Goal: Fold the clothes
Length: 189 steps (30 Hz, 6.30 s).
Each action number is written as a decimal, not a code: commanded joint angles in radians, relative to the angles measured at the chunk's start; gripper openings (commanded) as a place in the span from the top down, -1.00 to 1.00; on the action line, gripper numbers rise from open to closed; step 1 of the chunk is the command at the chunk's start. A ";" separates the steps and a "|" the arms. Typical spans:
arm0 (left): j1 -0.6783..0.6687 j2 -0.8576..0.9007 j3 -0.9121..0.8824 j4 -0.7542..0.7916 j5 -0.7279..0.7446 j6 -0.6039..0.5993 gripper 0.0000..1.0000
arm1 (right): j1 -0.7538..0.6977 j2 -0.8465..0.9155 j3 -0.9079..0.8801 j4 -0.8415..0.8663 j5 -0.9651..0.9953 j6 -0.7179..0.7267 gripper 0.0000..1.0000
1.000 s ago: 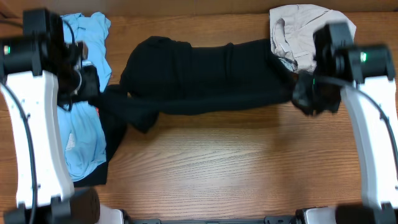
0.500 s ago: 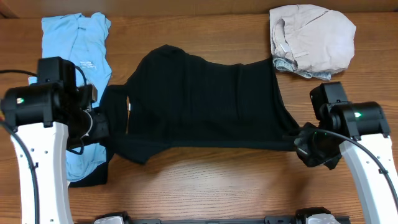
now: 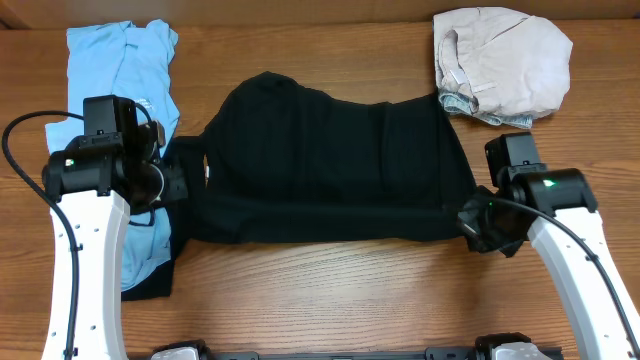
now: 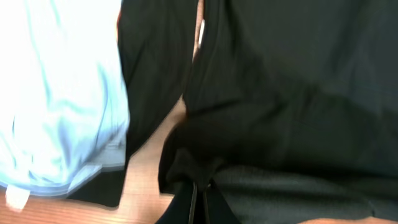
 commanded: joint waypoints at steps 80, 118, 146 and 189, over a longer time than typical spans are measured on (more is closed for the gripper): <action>-0.217 1.040 0.813 0.558 -0.031 0.261 -1.00 | -0.016 0.901 0.412 1.032 0.100 -0.686 -0.29; -0.276 1.195 0.813 0.667 0.216 0.385 -0.84 | -0.016 0.940 0.412 1.127 0.114 -0.703 0.37; -0.280 1.194 1.373 0.182 0.033 0.245 0.92 | -0.016 0.650 0.412 0.889 -0.037 -0.628 0.92; -0.282 1.195 1.391 -0.064 -0.106 0.275 0.92 | 0.048 0.848 0.411 0.849 -0.134 -0.747 -0.19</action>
